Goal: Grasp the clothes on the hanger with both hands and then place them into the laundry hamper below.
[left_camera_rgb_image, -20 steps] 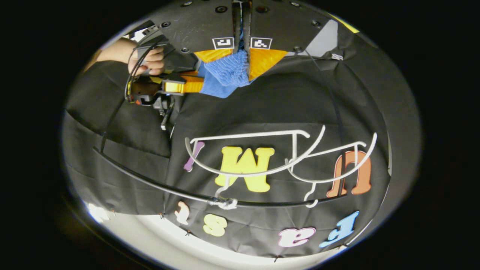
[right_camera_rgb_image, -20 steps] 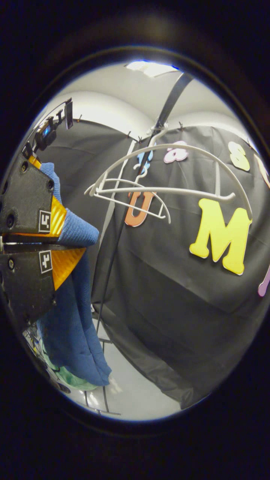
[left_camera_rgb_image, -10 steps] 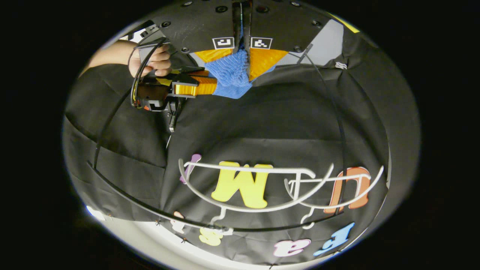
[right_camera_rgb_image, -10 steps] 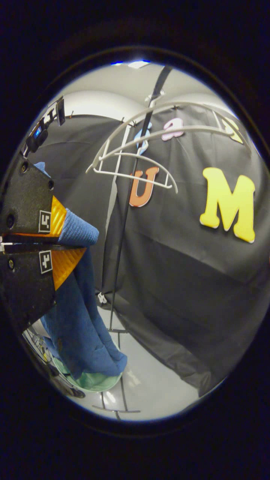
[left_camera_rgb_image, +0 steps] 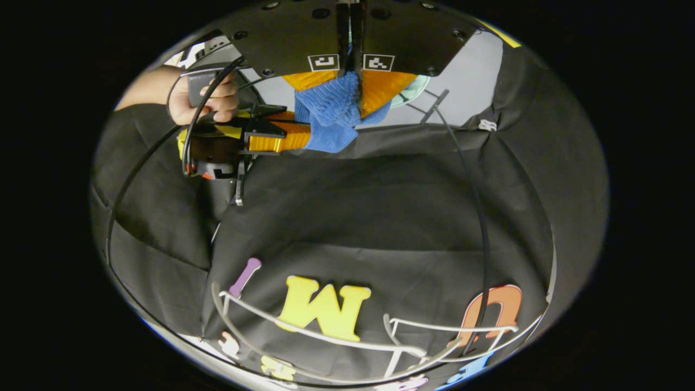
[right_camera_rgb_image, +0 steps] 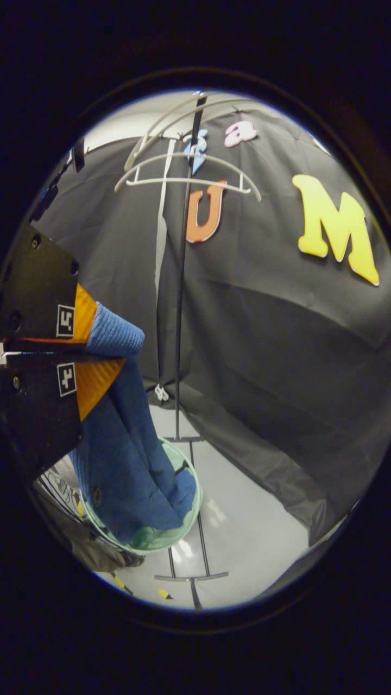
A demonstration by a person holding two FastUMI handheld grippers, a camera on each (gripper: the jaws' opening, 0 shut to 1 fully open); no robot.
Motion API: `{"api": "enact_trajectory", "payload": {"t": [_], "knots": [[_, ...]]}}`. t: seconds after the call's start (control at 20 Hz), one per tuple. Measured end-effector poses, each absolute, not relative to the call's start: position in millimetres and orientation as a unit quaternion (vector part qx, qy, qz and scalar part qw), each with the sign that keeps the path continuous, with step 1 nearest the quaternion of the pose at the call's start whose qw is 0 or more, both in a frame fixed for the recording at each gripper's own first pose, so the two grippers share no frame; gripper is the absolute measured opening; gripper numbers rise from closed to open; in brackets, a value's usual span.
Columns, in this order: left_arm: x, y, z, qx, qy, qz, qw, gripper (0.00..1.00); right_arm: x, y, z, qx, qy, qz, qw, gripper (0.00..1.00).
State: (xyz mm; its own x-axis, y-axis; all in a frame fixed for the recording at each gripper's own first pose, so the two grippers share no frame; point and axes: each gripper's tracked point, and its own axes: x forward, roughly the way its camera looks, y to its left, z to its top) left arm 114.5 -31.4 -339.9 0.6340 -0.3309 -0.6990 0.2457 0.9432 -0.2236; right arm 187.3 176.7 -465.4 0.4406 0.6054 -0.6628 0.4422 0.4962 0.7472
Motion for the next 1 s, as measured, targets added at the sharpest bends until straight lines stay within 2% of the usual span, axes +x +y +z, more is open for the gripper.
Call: {"api": "enact_trajectory", "payload": {"t": [0.05,0.1,0.15,0.45,0.55,0.6,0.65,0.75,0.8,0.85,0.9,0.95,1.0], "knots": [[112.0,-27.6,-349.1,-0.051,0.409,-0.152,0.898,0.02,187.1,175.1,-476.3,0.489,0.535,0.049,0.688,0.05],[110.3,-24.5,-359.4,-0.049,0.421,-0.145,0.894,0.07,186.3,173.6,-487.2,0.481,0.543,0.04,0.687,0.05],[108.9,-21.0,-373.6,-0.047,0.433,-0.137,0.89,0.02,186.1,172.9,-498.7,0.474,0.552,0.03,0.685,0.05],[104.0,-10.4,-429.8,-0.036,0.495,-0.091,0.864,0.02,169.0,177.5,-557.5,0.427,0.612,-0.019,0.665,0.05],[102.4,-9.3,-443.5,-0.032,0.523,-0.07,0.849,0.03,158.7,171.3,-571.9,0.379,0.645,-0.033,0.662,0.11],[99.0,-7.1,-451.6,-0.03,0.54,-0.059,0.839,0.03,151.1,166.3,-581.9,0.347,0.661,-0.036,0.664,0.17],[94.0,-3.2,-463.9,-0.028,0.556,-0.049,0.829,0.05,142.8,163.8,-593.0,0.317,0.674,-0.035,0.667,0.15],[82.0,2.2,-477.3,-0.033,0.59,-0.029,0.806,0.1,125.3,154.7,-605.6,0.256,0.698,-0.033,0.668,0.29],[77.5,0.5,-488.4,-0.048,0.601,-0.023,0.797,0.23,118.8,150.6,-609.1,0.23,0.706,-0.029,0.669,0.41],[74.0,-0.6,-497.4,-0.064,0.61,-0.018,0.789,0.35,112.8,146.1,-609.4,0.209,0.711,-0.024,0.671,0.46],[70.7,-5.4,-498.4,-0.081,0.618,-0.017,0.782,0.47,108.5,142.4,-606.7,0.188,0.712,-0.021,0.676,0.6],[71.2,-5.9,-499.4,-0.09,0.623,-0.016,0.777,0.59,108.1,137.5,-604.7,0.171,0.71,-0.018,0.682,0.65],[70.5,-4.1,-500.2,-0.091,0.628,-0.013,0.773,0.72,108.9,132.8,-601.2,0.154,0.709,-0.016,0.688,0.75]]}}
